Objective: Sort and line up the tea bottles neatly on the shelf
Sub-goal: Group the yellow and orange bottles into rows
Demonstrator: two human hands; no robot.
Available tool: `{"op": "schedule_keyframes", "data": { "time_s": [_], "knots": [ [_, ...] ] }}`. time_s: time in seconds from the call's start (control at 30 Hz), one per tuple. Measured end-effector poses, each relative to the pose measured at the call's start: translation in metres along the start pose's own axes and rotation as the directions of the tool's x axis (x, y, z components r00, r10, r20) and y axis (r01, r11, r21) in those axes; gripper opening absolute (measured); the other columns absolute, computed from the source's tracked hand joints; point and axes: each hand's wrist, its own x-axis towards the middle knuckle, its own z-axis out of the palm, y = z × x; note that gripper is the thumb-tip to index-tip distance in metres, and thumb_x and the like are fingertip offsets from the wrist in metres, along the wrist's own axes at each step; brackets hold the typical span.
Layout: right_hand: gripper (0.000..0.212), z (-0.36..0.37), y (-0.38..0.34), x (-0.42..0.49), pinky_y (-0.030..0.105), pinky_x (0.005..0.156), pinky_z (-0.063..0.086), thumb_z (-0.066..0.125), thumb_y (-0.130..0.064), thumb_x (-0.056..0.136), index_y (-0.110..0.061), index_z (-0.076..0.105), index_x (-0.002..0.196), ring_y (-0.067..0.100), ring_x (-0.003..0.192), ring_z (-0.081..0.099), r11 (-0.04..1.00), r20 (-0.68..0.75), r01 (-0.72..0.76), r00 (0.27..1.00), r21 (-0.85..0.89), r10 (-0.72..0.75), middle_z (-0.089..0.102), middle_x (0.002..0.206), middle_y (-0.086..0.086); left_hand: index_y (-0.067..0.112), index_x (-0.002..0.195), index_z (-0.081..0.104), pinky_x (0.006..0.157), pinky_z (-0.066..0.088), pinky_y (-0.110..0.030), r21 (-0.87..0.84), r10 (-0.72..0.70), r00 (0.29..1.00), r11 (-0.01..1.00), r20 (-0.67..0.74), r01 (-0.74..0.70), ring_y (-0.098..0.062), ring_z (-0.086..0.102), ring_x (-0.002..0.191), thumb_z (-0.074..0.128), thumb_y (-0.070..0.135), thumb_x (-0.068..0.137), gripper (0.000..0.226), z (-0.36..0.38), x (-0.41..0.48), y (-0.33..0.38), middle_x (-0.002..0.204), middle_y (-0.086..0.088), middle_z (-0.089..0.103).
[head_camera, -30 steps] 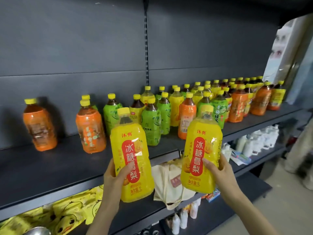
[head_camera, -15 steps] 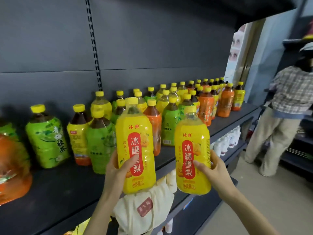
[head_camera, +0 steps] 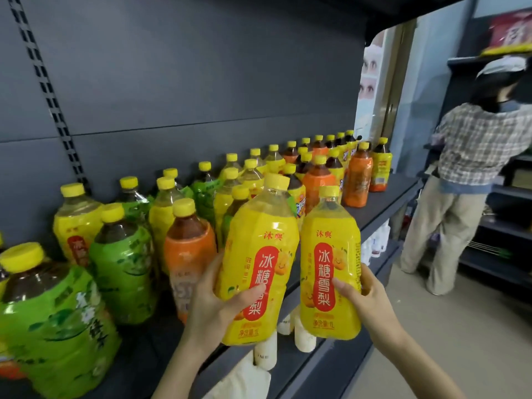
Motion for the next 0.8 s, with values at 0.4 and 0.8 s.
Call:
{"op": "schedule_keyframes", "data": {
  "time_s": [0.4,0.8],
  "knots": [
    [0.091,-0.163,0.023,0.111,0.032,0.067,0.058,0.085,-0.06,0.036,-0.021,0.057,0.113,0.018,0.084,0.072,0.999,0.032,-0.039,0.999,-0.006,0.04,0.073,0.096,-0.007,0.029,0.105,0.061,0.055,0.054,-0.024,-0.201,-0.119,0.961,0.977,-0.249,0.069,-0.018,0.071,0.078,0.082,0.07,0.016,0.1,0.158,0.071,-0.057,0.09,0.002,0.073],
    [0.053,-0.282,0.021,0.222,0.021,0.056,0.054,0.082,-0.032,0.065,-0.019,0.057,0.11,0.014,0.078,0.071,1.0,0.057,-0.006,0.998,0.025,0.005,0.073,0.094,-0.002,0.027,0.102,0.061,0.054,0.053,-0.022,-0.234,-0.111,0.91,0.972,-0.4,0.015,-0.018,0.07,0.077,0.084,0.051,0.031,0.079,0.281,0.14,-0.081,0.085,0.005,0.073]
  ]
}}
